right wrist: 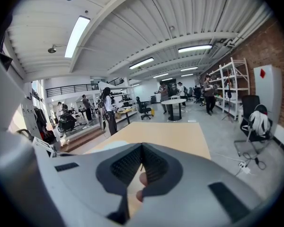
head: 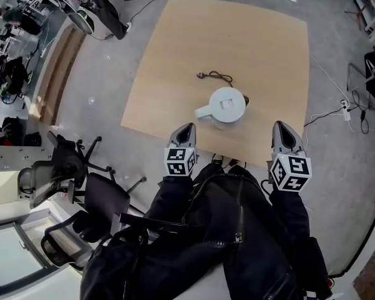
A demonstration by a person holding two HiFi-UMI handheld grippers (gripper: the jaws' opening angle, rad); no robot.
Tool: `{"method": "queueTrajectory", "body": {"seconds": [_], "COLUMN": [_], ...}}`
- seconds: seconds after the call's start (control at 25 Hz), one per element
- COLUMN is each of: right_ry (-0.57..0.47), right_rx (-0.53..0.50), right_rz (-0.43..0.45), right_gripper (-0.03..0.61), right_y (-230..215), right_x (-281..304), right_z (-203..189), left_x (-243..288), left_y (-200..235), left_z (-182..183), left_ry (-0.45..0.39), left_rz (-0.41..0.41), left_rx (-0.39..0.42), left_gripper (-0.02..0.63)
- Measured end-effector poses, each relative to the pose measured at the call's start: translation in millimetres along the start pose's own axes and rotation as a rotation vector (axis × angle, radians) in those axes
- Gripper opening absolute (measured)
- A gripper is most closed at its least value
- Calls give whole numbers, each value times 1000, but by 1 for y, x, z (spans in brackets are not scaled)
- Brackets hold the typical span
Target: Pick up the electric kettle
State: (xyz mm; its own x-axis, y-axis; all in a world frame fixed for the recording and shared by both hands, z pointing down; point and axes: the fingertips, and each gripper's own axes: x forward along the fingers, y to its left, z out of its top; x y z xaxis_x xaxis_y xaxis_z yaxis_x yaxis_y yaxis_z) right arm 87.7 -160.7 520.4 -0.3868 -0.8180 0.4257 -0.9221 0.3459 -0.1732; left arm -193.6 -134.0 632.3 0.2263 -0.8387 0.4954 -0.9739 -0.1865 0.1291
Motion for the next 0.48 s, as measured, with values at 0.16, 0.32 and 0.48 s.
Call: {"method": "queueTrajectory", "body": {"seconds": [0.16, 0.32, 0.48], "right_ry": [5, 2, 7], "right_rx": [6, 0, -4], "right_rz": [3, 5, 6], "right_gripper": [5, 4, 5], "right_y": [-10, -16, -23], "right_x": [0, 3, 6], "right_z": [1, 5, 6], "left_x": [9, 20, 31], "left_y": [-5, -6, -6], "left_z": [-12, -23, -33], "left_ry": [32, 78, 125], "left_rz": [27, 34, 55], "left_rx": [33, 49, 62], "left_gripper": [2, 35, 95]}}
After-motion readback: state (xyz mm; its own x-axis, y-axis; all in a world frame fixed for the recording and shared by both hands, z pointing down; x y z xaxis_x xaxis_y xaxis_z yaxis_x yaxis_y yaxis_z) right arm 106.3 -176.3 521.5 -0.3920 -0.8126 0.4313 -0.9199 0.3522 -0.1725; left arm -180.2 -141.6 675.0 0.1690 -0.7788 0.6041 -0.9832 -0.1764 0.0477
